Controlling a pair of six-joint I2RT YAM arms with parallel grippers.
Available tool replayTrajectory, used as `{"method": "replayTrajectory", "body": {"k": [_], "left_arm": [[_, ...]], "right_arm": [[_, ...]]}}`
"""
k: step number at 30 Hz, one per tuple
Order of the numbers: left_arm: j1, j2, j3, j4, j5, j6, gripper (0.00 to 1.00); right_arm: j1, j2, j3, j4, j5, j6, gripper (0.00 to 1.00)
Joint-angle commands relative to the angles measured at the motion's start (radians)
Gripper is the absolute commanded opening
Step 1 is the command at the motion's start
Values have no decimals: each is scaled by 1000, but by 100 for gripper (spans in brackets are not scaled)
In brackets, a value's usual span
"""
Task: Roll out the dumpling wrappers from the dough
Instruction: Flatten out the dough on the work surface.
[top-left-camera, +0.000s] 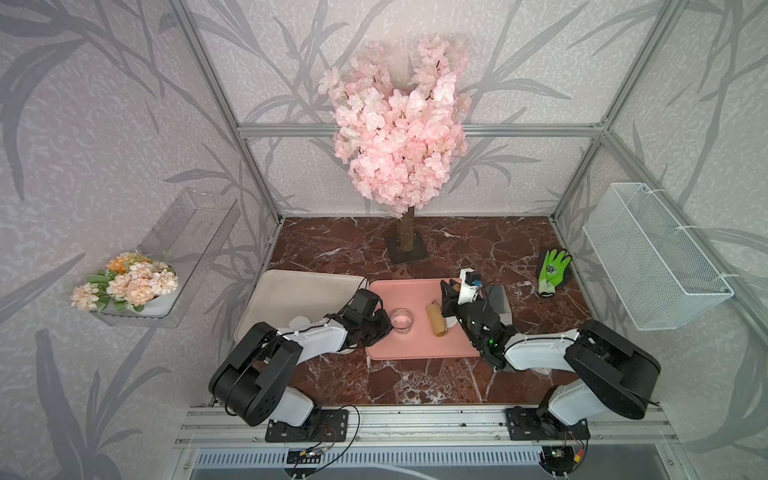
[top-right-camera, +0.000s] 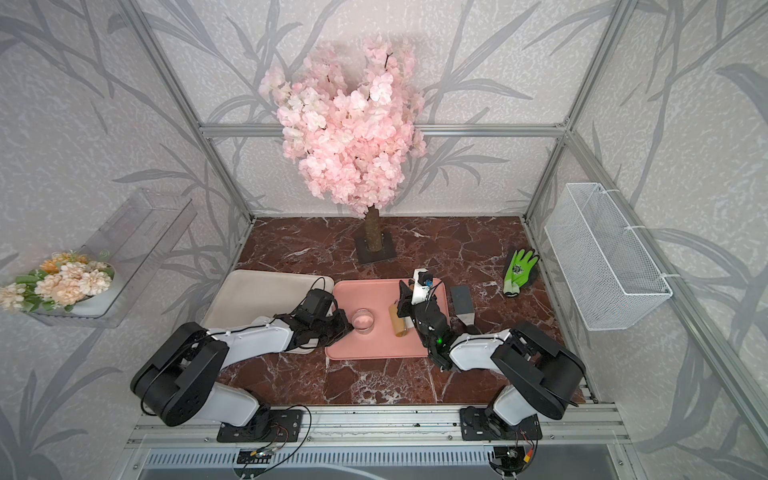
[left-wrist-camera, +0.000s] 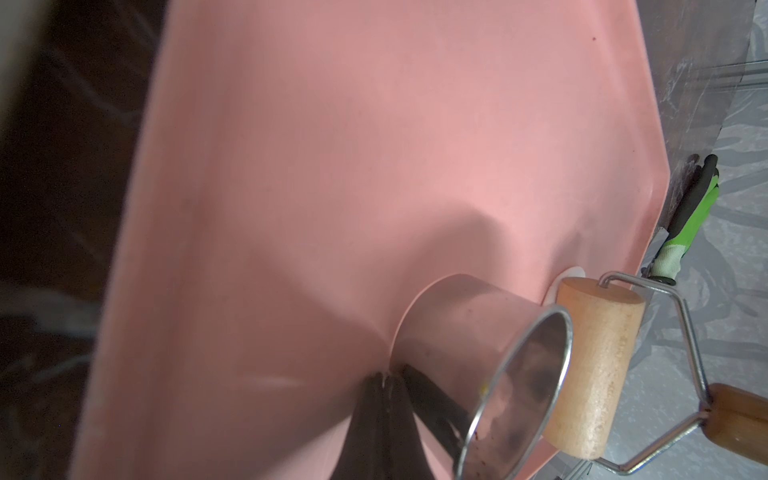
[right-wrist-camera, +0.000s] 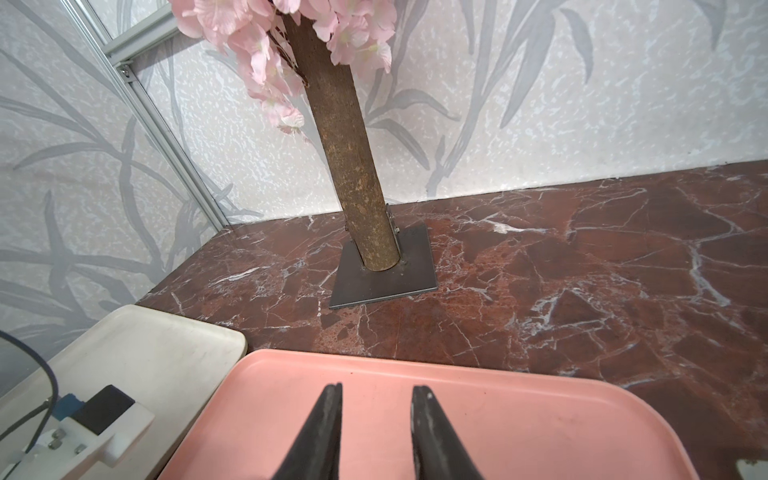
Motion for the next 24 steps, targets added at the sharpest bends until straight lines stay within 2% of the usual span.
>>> {"method": "replayTrajectory", "body": {"k": [1, 9, 15, 19, 24], "left_arm": [[4, 41, -51, -181, -55, 9, 0], [4, 51, -47, -178, -52, 14, 0], [4, 47, -52, -169, -52, 8, 0], [4, 47, -53, -171, -51, 11, 0], [4, 47, -48, -174, -55, 13, 0]], "right_arm": [[18, 49, -22, -163, -15, 5, 0], [16, -131, 102, -279, -75, -115, 0], [15, -249, 146, -357, -87, -139, 0], [3, -241, 118, -353, -23, -148, 0], [-23, -132, 51, -235, 51, -150, 0]]}}
